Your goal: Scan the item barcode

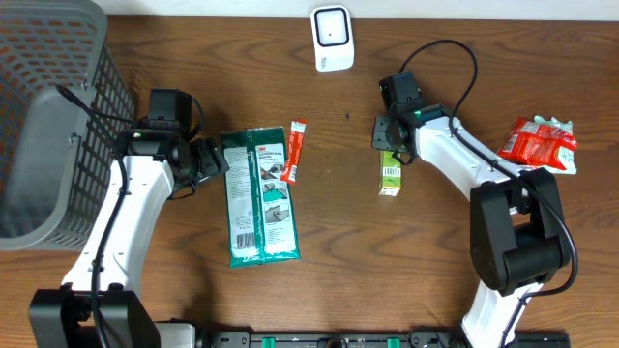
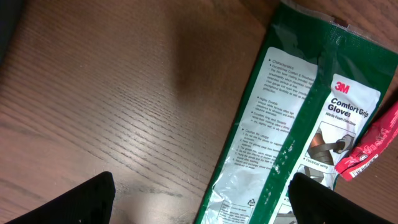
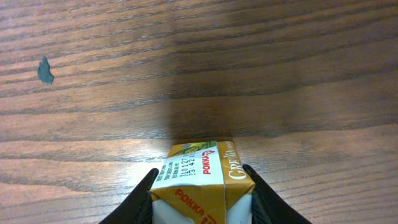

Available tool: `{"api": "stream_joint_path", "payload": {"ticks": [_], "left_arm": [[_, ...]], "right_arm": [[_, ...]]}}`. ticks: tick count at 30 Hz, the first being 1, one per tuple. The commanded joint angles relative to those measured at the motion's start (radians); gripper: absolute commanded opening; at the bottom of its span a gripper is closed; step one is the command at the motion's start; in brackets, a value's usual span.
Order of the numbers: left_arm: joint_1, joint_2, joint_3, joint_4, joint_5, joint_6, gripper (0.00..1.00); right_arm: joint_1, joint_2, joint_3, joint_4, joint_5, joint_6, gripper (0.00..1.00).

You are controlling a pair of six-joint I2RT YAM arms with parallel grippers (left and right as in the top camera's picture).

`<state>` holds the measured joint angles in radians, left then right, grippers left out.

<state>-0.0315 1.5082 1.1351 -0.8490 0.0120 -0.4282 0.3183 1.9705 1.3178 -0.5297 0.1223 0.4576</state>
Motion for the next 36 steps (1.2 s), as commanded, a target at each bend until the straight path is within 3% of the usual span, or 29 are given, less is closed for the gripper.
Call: {"api": "stream_joint_path", "payload": {"ticks": [1,12,23,36], "left_arm": [[0.002,-0.001,0.008,-0.003,-0.013,0.009,0.90],[0.002,-0.001,0.008,-0.003,-0.013,0.009,0.90],[0.002,-0.001,0.008,-0.003,-0.013,0.009,0.90],[0.002,-0.001,0.008,-0.003,-0.013,0.009,0.90]], "right_arm": [[-0.011,0.004,-0.003,0.006,0.000,-0.068,0.31],[-0.011,-0.086,0.012,0.019,0.000,-0.096,0.23],[-0.011,-0.181,0.012,0.022,0.000,-0.095,0.26],[0.001,-0.116,0.002,-0.029,0.000,-0.084,0.29]]}}
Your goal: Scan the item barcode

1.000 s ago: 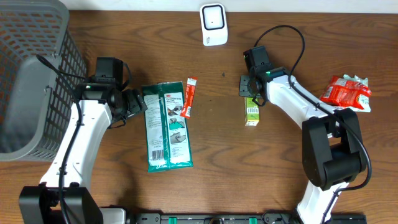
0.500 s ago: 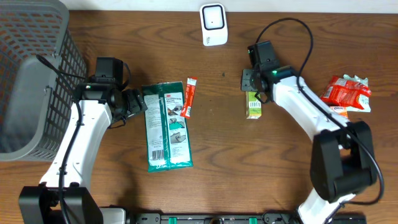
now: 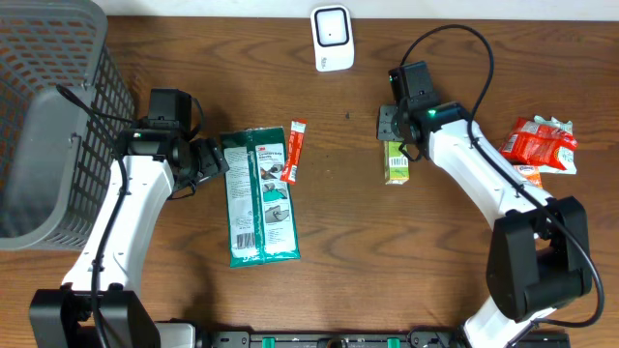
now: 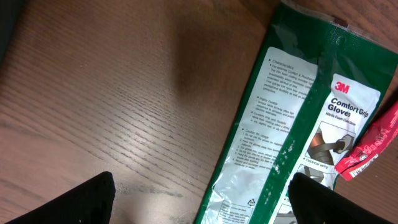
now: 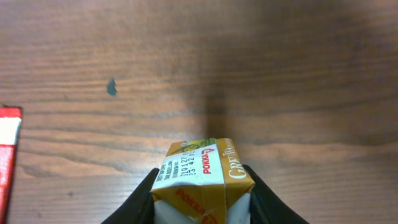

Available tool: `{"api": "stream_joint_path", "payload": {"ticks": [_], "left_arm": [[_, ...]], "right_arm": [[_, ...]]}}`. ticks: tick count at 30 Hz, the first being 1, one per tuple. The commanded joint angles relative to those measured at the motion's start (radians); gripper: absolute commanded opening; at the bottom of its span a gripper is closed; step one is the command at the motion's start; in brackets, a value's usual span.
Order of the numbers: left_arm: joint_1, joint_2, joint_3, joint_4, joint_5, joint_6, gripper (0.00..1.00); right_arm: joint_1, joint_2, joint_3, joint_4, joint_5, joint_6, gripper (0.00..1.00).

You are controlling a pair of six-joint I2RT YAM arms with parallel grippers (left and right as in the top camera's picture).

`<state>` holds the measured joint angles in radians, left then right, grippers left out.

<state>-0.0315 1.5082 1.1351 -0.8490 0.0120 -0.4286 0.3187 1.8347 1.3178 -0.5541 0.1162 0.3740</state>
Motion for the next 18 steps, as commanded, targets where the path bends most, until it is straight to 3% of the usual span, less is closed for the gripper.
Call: {"api": "stream_joint_path", "payload": {"ticks": [1,13,18], "left_arm": [[0.002,-0.001,0.008,-0.003,-0.013,0.009,0.90],[0.002,-0.001,0.008,-0.003,-0.013,0.009,0.90],[0.002,-0.001,0.008,-0.003,-0.013,0.009,0.90]], "right_arm": [[0.003,0.029,0.001,-0.010,0.006,0.000,0.29],[0.006,0.066,-0.003,-0.025,-0.017,0.000,0.33],[0.006,0.066,-0.004,-0.027,-0.018,0.000,0.46]]}}
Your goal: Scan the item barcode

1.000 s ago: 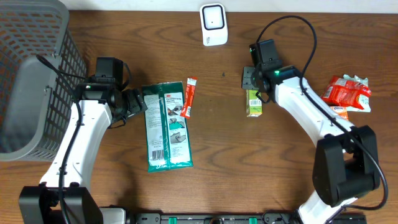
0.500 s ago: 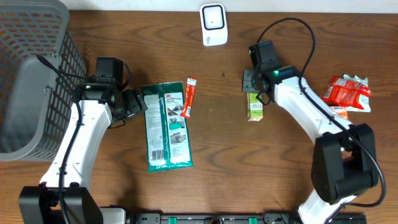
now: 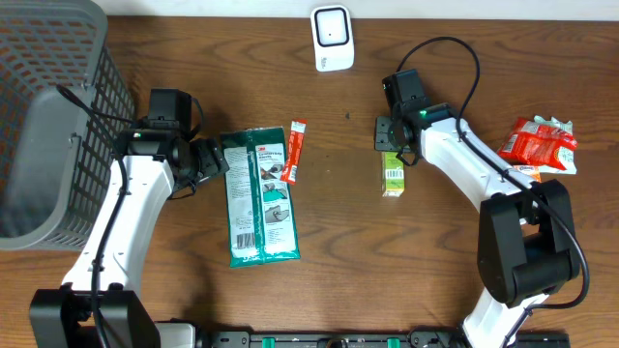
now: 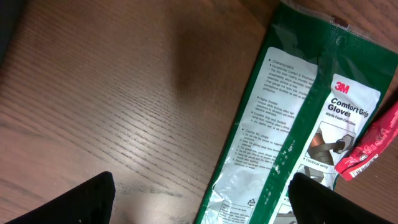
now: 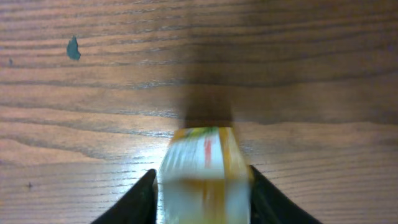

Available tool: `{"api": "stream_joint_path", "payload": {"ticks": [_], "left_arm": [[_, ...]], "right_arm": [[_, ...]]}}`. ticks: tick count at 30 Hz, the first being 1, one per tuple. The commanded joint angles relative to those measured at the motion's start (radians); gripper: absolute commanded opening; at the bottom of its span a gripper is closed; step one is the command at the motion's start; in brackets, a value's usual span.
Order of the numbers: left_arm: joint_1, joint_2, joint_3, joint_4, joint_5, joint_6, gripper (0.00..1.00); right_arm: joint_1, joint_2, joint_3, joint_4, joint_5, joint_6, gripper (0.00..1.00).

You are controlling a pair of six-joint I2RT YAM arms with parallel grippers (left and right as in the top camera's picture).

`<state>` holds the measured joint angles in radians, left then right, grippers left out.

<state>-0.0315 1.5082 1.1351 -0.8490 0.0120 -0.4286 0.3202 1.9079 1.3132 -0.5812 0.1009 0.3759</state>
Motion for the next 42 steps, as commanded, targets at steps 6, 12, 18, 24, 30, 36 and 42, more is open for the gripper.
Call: {"api": "stream_joint_path", "payload": {"ticks": [6,12,18,24,30,36,42], "left_arm": [[0.002,-0.001,0.008,-0.003,-0.013,0.009,0.90],[0.002,-0.001,0.008,-0.003,-0.013,0.009,0.90],[0.002,-0.001,0.008,-0.003,-0.013,0.009,0.90],[0.002,-0.001,0.008,-0.003,-0.013,0.009,0.90],[0.002,-0.001,0.008,-0.003,-0.013,0.009,0.90],[0.002,-0.001,0.008,-0.003,-0.013,0.009,0.90],[0.002,-0.001,0.008,-0.003,-0.013,0.009,0.90]], "right_arm": [[0.001,-0.007,0.000,-0.002,-0.001,-0.003,0.46],[0.001,-0.005,0.000,-0.001,0.003,-0.002,0.45],[0.001,0.026,-0.001,0.015,0.006,-0.002,0.43],[-0.010,0.027,0.002,0.021,0.005,-0.002,0.29],[-0.023,-0.026,0.005,0.013,-0.002,-0.003,0.27],[-0.026,-0.127,0.005,-0.003,-0.002,-0.003,0.25],[-0.026,-0.182,0.005,-0.007,-0.002,-0.003,0.22]]}}
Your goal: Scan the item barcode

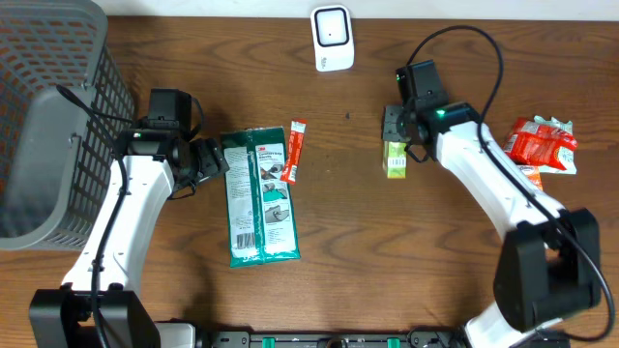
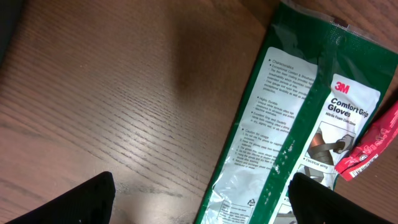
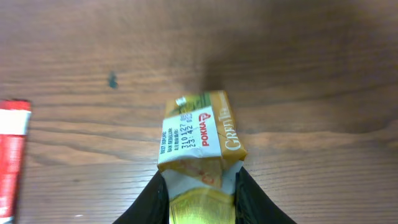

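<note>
My right gripper (image 3: 199, 200) is shut on a small yellow-green Pokka green tea carton (image 3: 199, 127), held off the table with its printed top end tilted forward. Overhead, the carton (image 1: 396, 160) hangs below the right gripper (image 1: 397, 128), right of centre. The white barcode scanner (image 1: 331, 37) stands at the back edge, left of the carton. My left gripper (image 2: 199, 202) is open low over the table, its fingers (image 2: 81, 199) astride the near edge of a green 3M gloves pack (image 2: 292, 124).
A red sachet (image 1: 296, 150) lies beside the gloves pack (image 1: 259, 198). A red snack bag (image 1: 540, 143) lies at the far right. A grey wire basket (image 1: 48, 116) fills the left side. The wooden table (image 1: 387, 251) is bare at the front right.
My right gripper, still shut on the carton, now sits slightly right and higher. The carton shows more of its top, and the red sachet has come into the right wrist view. The left arm is unchanged.
My right gripper was shut on the carton low at the table. Then it held it higher and further right. Then it was low and to the left again, blurred in the wrist view. Now it is up again. The left gripper stayed open by the gloves pack throughout.
</note>
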Available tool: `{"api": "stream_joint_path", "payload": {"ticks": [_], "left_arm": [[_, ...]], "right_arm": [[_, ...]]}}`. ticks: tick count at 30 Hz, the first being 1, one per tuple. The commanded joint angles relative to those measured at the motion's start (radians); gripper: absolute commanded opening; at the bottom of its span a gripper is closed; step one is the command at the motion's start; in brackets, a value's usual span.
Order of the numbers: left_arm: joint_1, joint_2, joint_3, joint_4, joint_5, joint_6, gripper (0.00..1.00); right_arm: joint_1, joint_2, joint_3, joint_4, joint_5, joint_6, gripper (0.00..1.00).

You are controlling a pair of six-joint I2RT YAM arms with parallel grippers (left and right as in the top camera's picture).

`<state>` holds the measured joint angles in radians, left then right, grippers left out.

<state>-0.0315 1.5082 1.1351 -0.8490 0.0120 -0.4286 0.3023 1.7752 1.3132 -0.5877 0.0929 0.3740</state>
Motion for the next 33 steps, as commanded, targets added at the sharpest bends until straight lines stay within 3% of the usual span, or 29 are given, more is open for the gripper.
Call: {"api": "stream_joint_path", "payload": {"ticks": [1,14,25,33], "left_arm": [[0.002,-0.001,0.008,-0.003,-0.013,0.009,0.90],[0.002,-0.001,0.008,-0.003,-0.013,0.009,0.90],[0.002,-0.001,0.008,-0.003,-0.013,0.009,0.90],[0.002,-0.001,0.008,-0.003,-0.013,0.009,0.90]], "right_arm": [[-0.008,-0.049,0.005,-0.007,0.006,-0.001,0.22],[0.000,-0.048,0.005,-0.145,0.007,-0.002,0.18],[0.000,-0.122,0.005,-0.069,0.007,-0.013,0.17],[0.001,-0.159,0.002,-0.098,0.007,-0.012,0.10]]}}
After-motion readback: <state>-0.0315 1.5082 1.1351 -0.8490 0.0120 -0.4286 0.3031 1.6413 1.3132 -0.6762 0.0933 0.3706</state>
